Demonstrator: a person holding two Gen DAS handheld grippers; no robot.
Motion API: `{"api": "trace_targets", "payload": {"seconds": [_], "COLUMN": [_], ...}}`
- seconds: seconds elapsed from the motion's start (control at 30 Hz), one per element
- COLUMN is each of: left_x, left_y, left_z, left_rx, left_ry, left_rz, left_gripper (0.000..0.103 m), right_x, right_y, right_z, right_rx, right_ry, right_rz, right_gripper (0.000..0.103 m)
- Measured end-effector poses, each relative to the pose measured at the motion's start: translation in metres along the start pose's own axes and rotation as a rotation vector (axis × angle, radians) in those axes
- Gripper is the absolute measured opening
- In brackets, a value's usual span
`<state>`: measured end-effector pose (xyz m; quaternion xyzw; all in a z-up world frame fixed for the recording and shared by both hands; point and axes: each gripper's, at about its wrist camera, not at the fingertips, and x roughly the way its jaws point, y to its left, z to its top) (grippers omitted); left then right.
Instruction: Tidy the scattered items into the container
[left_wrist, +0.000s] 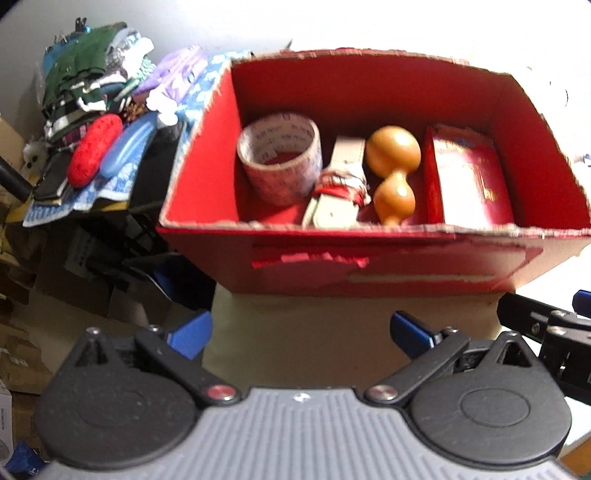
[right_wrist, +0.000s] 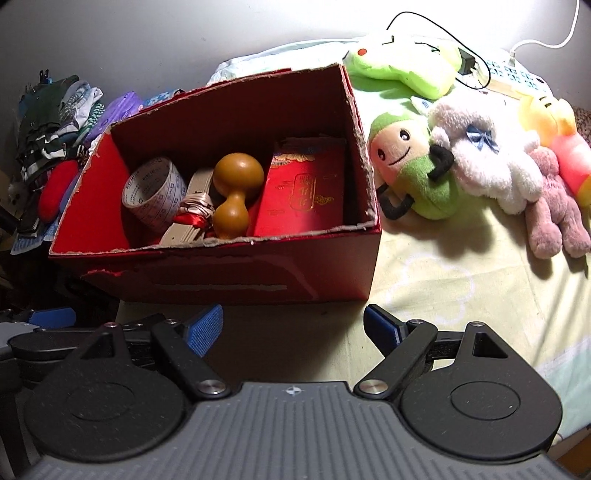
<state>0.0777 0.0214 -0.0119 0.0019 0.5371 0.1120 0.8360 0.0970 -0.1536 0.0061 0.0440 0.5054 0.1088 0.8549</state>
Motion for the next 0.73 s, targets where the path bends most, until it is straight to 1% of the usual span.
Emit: {"api": "trace_targets", "payload": {"seconds": [0.2,0.27,0.33,0.43,0.6,0.73], "left_x": [-0.012,-0.014,-0.014,-0.013,-0.01,-0.003], "left_y": [0.017,0.022,0.027,0.032,0.033,0.035], "left_z": [0.017,0.024,0.03,0.034,0.035,0.035], "left_rx": [-0.031,-0.041,-0.047,-0.049,-0.041,-0.058], "left_ry": [-0.056,-0.061,-0.047,-0.034,-0.024,0.008], "left_rz": [-0.006,-0.016,-0.037,-0.064,-0.091,-0.116], "left_gripper": [0.102,0.102,0.102,0.102,0.102,0.102], "right_x": [-0.005,-0.004,-0.002,-0.004,-0.003,0.001], "right_y": [0.013,0.014,0.014,0.017,0.018,0.017], "right_z": [0.022,0.028,0.034,0.036,0.037,0.039], "right_rx": [-0.024,-0.002,0.029,0.047,0.059,0.066], "right_ry": [-0.045,-0.025,0.004,0.014,0.024,0.041], "right_rz": [0.033,0.037,0.059,0.078,0.082,0.08], "right_gripper": [0.086,0.086,0.086,0.086,0.086,0.086]}}
